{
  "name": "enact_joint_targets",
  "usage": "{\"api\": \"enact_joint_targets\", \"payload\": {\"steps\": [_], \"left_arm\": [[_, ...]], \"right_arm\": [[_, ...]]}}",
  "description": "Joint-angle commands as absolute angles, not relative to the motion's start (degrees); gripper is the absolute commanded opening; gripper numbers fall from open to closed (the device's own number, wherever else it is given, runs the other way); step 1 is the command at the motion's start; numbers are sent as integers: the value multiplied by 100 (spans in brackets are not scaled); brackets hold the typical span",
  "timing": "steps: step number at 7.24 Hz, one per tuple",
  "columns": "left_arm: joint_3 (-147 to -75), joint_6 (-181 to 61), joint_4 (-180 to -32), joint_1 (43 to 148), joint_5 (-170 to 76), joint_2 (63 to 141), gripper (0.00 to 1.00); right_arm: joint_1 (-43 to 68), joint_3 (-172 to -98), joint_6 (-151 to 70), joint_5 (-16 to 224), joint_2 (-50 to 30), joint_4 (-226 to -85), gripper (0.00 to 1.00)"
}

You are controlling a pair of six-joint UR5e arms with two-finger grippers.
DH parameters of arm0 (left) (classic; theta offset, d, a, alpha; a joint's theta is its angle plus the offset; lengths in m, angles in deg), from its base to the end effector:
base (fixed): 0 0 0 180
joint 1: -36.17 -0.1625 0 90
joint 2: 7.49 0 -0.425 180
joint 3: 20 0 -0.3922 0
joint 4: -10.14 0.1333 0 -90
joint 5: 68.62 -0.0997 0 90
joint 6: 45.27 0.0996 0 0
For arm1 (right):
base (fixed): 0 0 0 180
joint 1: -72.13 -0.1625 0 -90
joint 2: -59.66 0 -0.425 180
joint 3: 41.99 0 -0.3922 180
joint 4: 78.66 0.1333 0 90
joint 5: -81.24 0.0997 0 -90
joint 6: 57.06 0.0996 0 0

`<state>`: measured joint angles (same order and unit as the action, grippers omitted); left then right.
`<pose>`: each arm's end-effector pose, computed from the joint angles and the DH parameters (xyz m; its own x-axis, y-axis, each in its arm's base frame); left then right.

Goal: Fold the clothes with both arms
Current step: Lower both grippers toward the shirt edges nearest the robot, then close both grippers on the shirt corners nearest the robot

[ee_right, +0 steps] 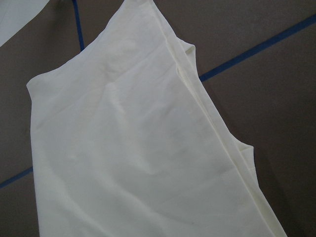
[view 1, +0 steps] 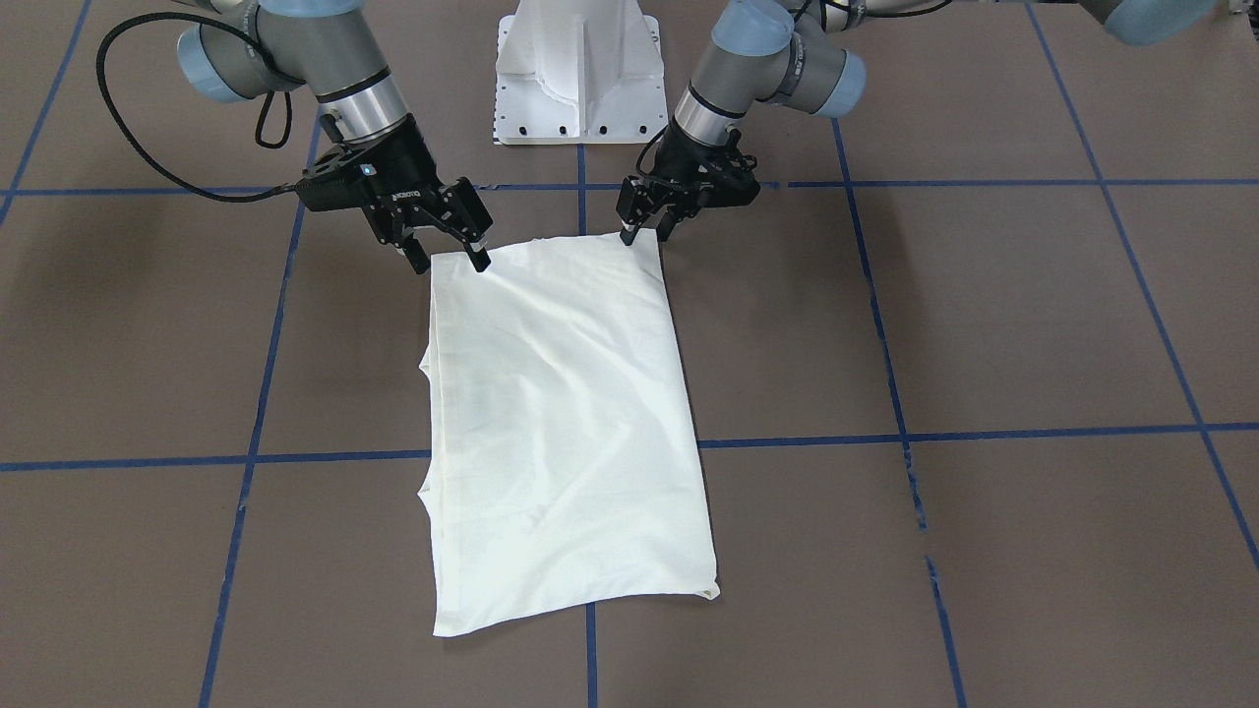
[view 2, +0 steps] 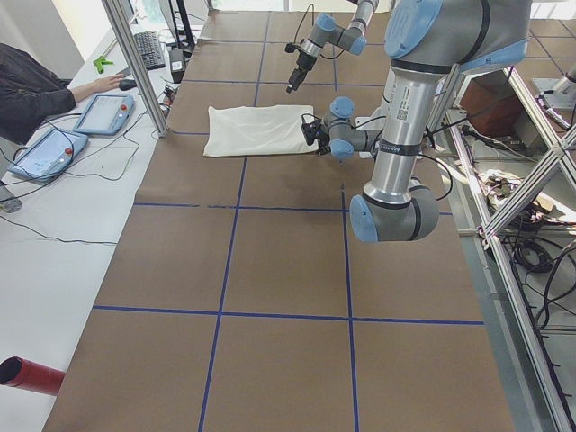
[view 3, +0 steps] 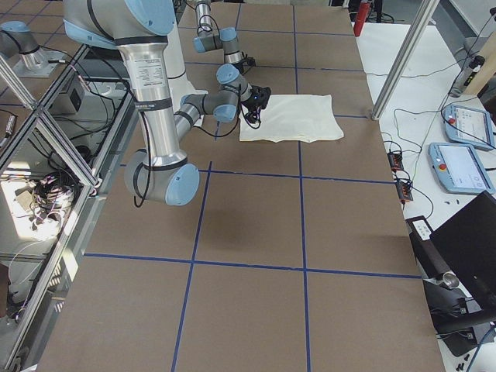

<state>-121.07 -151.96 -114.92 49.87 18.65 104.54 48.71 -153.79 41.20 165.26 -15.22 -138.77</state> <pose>0.5671 -0.2803 0.2868 0.2659 -0.3601 -0.8942 0.3715 0.8942 -0.2496 -0.4519 -0.3523 0.2846 0.2882 0.2805 0.9156 -0.5301 0.8430 -0.0915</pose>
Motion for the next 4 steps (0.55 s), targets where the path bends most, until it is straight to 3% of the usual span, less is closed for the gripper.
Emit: {"api": "enact_joint_targets", "payload": {"steps": [1, 2, 4], "left_arm": [[-12107, -15205, -11502, 4979, 1779, 10475, 39], [-12107, -15179, -11537, 4980, 1761, 10466, 0], [-12125, -15127, -11537, 4980, 1752, 10466, 0]], "right_arm": [[4866, -15326, 4120, 16500, -1522, -13877, 100], [4884, -15230, 4120, 16369, -1496, -13851, 100], [4884, -15194, 4120, 16359, -1496, -13833, 100]]}}
